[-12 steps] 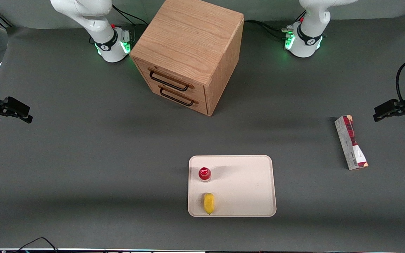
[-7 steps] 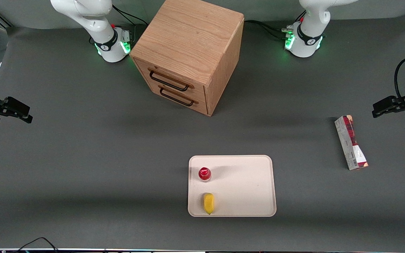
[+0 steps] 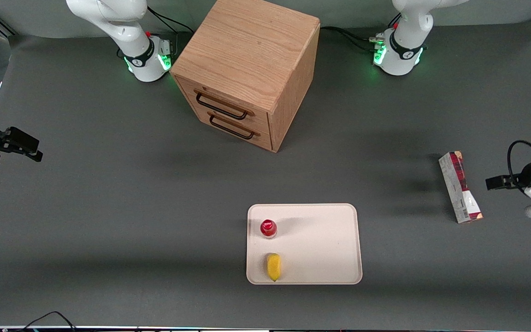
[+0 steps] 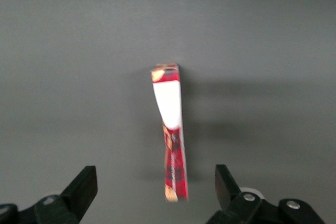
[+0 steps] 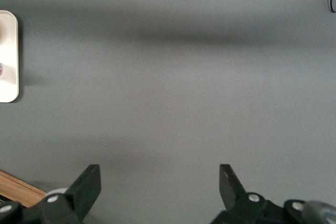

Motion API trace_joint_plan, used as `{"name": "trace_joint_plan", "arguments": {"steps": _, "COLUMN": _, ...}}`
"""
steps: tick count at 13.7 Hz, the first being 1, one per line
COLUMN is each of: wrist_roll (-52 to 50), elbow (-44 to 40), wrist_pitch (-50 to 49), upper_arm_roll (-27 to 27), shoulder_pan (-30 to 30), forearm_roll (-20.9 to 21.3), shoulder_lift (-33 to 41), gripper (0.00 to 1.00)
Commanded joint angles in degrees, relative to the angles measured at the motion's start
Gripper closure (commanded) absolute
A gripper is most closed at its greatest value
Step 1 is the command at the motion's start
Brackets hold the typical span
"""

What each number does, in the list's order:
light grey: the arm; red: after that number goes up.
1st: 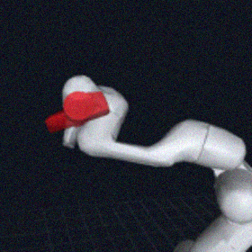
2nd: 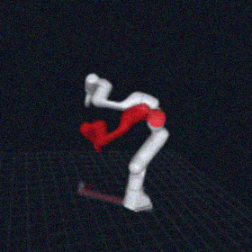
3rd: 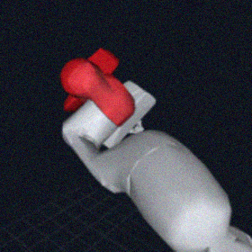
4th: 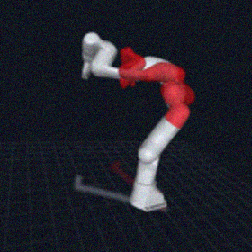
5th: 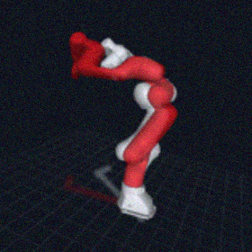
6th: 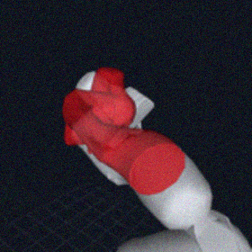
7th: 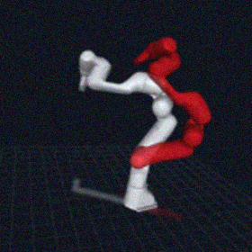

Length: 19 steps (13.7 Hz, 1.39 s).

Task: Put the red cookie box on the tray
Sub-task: 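Lower the open left gripper over the cookie box and close on it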

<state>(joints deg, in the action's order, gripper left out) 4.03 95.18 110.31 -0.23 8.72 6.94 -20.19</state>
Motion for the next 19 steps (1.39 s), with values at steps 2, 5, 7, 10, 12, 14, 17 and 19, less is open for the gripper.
{"name": "trace_joint_plan", "arguments": {"steps": 2, "wrist_roll": -0.1, "elbow": 11.4, "wrist_pitch": 13.6, "upper_arm_roll": -1.7, "shoulder_pan": -0.1, "forearm_roll": -0.8, "shoulder_lift": 0.3, "gripper": 0.0}}
{"name": "trace_joint_plan", "arguments": {"steps": 5, "wrist_roll": -1.4, "elbow": 15.1, "wrist_pitch": 17.6, "upper_arm_roll": -1.7, "shoulder_pan": 0.1, "forearm_roll": -2.9, "shoulder_lift": -1.0, "gripper": 0.0}}
{"name": "trace_joint_plan", "arguments": {"steps": 7, "wrist_roll": -1.5, "elbow": 18.5, "wrist_pitch": 22.4, "upper_arm_roll": -1.7, "shoulder_pan": 0.2, "forearm_roll": -3.2, "shoulder_lift": -1.5, "gripper": 0.0}}
{"name": "trace_joint_plan", "arguments": {"steps": 10, "wrist_roll": -1.5, "elbow": 22.0, "wrist_pitch": 27.8, "upper_arm_roll": -1.7, "shoulder_pan": 0.2, "forearm_roll": -4.8, "shoulder_lift": -2.7, "gripper": 0.0}}
{"name": "trace_joint_plan", "arguments": {"steps": 12, "wrist_roll": -1.5, "elbow": 22.5, "wrist_pitch": 29.0, "upper_arm_roll": -1.7, "shoulder_pan": 0.2, "forearm_roll": -5.4, "shoulder_lift": -3.6, "gripper": 0.24}}
{"name": "trace_joint_plan", "arguments": {"steps": 14, "wrist_roll": -1.5, "elbow": 23.3, "wrist_pitch": 31.4, "upper_arm_roll": -1.8, "shoulder_pan": 0.2, "forearm_roll": -5.4, "shoulder_lift": -4.5, "gripper": 0.61}}
{"name": "trace_joint_plan", "arguments": {"steps": 17, "wrist_roll": -1.3, "elbow": 23.0, "wrist_pitch": 30.1, "upper_arm_roll": -1.7, "shoulder_pan": 0.1, "forearm_roll": -5.4, "shoulder_lift": -4.4, "gripper": 1.0}}
{"name": "trace_joint_plan", "arguments": {"steps": 19, "wrist_roll": -0.4, "elbow": 22.6, "wrist_pitch": 30.1, "upper_arm_roll": -1.7, "shoulder_pan": 0.1, "forearm_roll": -5.4, "shoulder_lift": -4.3, "gripper": 1.0}}
